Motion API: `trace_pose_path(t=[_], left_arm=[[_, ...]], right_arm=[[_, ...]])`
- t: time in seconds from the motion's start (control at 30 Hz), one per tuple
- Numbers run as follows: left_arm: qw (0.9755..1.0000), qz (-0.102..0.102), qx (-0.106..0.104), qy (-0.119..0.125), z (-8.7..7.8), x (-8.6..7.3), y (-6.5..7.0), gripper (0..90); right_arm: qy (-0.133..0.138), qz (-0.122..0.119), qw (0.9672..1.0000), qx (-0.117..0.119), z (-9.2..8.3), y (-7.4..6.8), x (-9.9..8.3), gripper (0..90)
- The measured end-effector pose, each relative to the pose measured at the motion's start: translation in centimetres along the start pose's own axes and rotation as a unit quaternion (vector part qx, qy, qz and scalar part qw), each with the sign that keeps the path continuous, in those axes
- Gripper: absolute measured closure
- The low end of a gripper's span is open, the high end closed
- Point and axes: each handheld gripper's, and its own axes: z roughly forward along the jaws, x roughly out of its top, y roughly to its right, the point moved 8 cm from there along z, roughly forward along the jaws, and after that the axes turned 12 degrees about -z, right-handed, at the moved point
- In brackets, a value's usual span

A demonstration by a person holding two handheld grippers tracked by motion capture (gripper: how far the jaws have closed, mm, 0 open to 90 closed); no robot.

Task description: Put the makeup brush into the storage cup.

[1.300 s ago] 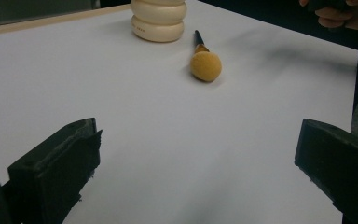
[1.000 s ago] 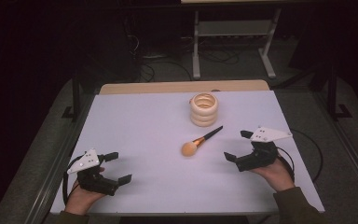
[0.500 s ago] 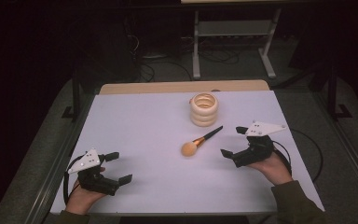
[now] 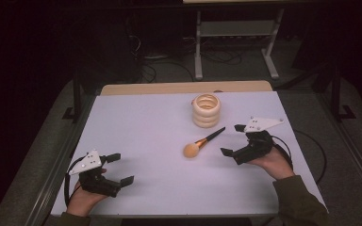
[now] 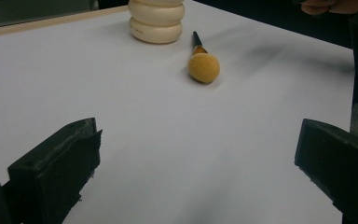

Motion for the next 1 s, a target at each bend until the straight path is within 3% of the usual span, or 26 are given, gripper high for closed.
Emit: trace_pose_path(t=[0.63,1.0], left_arm=[[1.0000,-0.004,0.001,-0.001,0.1,0.0,0.1,0.0],[1.0000,0.000,-0.001,-0.003,0.2,0.0,0.1,0.0]], right_arm=[[-0.031,-0.021,0.9984,0.042,1.6,0.4,1.0,0.0],[-0.060,-0.038,0.9955,0.064,2.8,0.7,1.9,0.0]])
